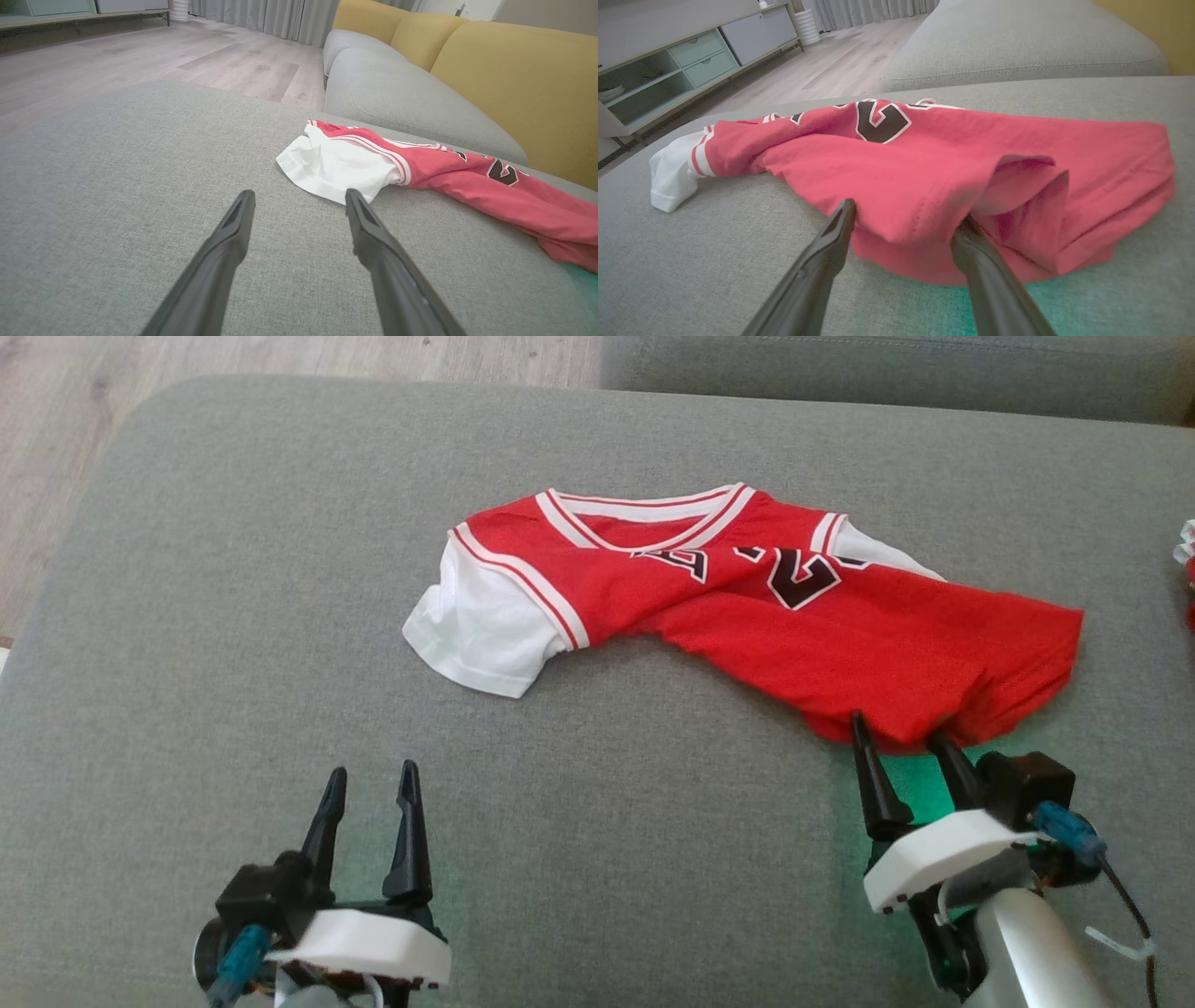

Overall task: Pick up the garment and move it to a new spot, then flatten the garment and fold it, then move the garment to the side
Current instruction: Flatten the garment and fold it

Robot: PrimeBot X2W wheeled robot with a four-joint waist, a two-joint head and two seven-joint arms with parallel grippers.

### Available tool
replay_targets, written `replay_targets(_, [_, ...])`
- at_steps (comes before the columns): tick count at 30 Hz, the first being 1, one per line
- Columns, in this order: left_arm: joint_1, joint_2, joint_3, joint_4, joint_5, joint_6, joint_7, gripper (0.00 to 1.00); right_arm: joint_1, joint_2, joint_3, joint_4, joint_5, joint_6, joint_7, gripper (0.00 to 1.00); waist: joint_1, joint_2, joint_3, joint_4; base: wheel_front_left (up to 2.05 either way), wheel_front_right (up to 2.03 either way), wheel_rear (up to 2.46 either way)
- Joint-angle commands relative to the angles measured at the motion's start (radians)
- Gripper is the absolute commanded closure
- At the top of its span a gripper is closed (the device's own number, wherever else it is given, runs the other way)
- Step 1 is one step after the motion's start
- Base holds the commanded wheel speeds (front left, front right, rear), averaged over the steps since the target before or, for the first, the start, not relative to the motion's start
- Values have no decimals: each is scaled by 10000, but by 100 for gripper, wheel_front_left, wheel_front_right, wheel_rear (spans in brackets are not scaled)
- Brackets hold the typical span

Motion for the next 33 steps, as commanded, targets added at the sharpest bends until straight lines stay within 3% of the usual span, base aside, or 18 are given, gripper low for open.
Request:
replay_targets(1, [-333, 70, 297, -227, 27, 6, -120, 0, -305, -37, 215, -228, 100, -7, -25, 5, 0, 0, 0, 9, 0, 0, 0])
replay_targets(2, [-331, 71, 287, -224, 27, 10, -114, 0, -350, -37, 195, -140, 108, -7, -46, 12, 0, 0, 2, 17, 0, 0, 0])
replay_targets(4, [-322, 77, 272, -218, 22, 16, -107, 0, -425, -37, 158, 14, 120, -7, -108, 44, 0, 0, 0, 28, 0, 0, 0])
replay_targets(8, [-283, 107, 274, -221, 5, 49, -106, 0, -511, -37, 85, 119, 122, -7, -354, 98, 0, 0, -16, -5, 0, 0, 0])
replay_targets(15, [-197, 124, 278, -269, -26, 94, -111, 0, -86, -37, -106, -393, -38, -7, -409, 100, 0, 0, -59, -391, 0, 0, 0])
replay_targets(26, [-332, 15, 217, -201, -42, -34, -135, 0, 1664, -37, -1317, -2644, -949, -7, 980, 100, 0, 0, 8, -1031, 0, 0, 0])
replay_targets(31, [-465, -52, 153, -130, -12, -76, -140, 0, 1744, -37, -1789, -2635, -1158, -7, 1220, 100, 0, 0, 140, -1028, 0, 0, 0])
replay_targets(32, [-486, -57, 146, -109, -13, -89, -141, 0, 1725, -37, -1849, -2554, -1232, -7, 1210, 98, 0, 0, 154, -1012, 0, 0, 0])
replay_targets(33, [-504, -58, 146, -77, -20, -105, -142, 0, 1705, -37, -1887, -2451, -1275, -7, 1200, 71, 0, 0, 159, -997, 0, 0, 0])
